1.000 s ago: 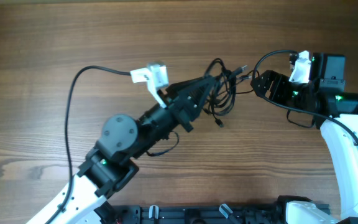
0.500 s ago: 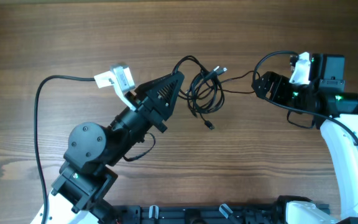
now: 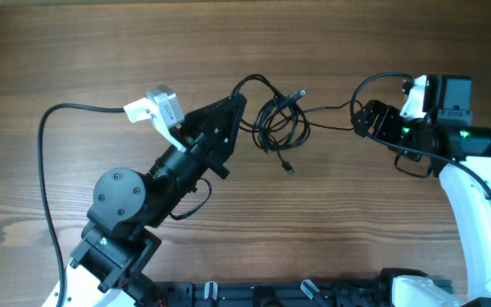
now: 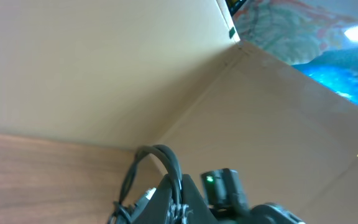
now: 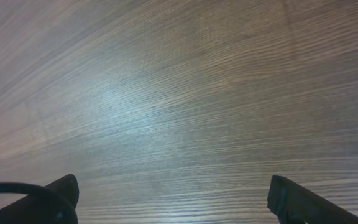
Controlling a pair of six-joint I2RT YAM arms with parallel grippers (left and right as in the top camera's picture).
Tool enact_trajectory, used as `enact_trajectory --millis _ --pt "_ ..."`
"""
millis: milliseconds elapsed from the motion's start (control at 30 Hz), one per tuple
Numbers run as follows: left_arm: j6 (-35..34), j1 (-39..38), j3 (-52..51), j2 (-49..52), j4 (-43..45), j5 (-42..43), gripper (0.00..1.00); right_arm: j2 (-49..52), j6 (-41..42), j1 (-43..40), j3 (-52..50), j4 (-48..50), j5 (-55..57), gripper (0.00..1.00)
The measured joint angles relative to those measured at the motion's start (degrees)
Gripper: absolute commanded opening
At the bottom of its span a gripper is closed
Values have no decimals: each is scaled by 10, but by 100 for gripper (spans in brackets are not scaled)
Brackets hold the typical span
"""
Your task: Untangle cables
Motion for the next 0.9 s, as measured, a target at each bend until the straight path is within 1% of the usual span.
enact_trajectory --millis 133,300,500,733,900 --pt "51 0 0 0 0 -26 4 0 4 -5 0 -2 9 100" --pt "83 5 0 0 -13 -63 4 0 4 -42 0 -7 12 100" --pt "89 39 0 0 -38 -73 4 0 -1 -93 0 -15 14 100" --pt "92 69 0 0 -44 -78 4 0 -6 -109 0 -16 14 100" --pt "93 115 0 0 -67 -78 4 0 -14 -132 0 -26 14 100"
